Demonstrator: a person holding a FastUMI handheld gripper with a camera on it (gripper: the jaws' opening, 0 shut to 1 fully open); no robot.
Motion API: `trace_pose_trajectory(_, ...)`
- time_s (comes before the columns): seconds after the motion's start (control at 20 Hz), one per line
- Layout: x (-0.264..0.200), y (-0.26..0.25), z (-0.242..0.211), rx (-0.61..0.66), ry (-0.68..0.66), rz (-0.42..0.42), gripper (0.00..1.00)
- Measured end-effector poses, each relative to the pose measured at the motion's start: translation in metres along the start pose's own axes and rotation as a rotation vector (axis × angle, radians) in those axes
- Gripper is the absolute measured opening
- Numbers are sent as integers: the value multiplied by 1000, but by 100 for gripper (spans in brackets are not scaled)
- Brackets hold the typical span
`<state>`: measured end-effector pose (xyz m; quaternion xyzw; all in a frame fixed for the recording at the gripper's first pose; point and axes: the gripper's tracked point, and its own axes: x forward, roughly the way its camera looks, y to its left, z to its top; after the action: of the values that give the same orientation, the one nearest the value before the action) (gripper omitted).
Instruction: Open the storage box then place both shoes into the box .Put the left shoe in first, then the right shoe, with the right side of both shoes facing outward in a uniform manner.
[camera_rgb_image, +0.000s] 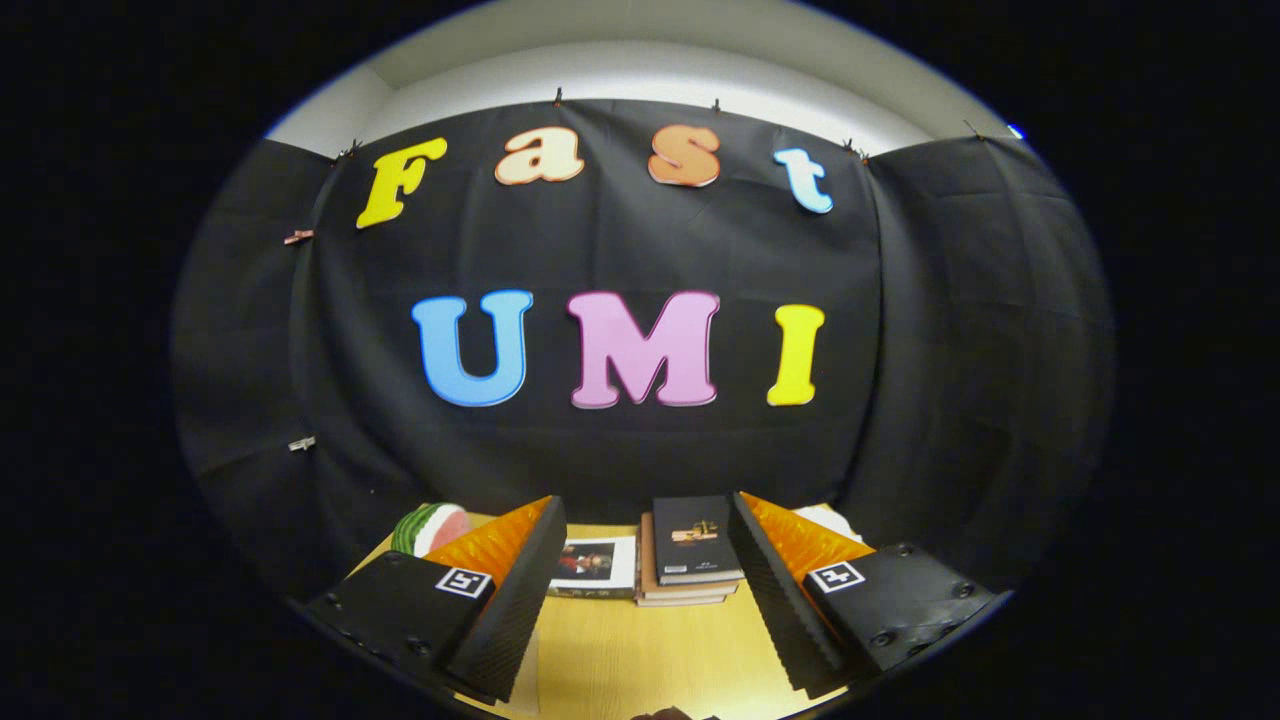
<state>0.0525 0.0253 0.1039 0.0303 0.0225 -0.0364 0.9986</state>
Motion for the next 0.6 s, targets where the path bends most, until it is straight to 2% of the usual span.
trace_pose_trajectory(0.2,-6,-19,6,-68,-95,-54,99)
trace_pose_trajectory(0.5,-5,-21,-15,-83,-56,-68,96)
trace_pose_trajectory(0.6,-8,-20,-17,-88,-57,-66,98)
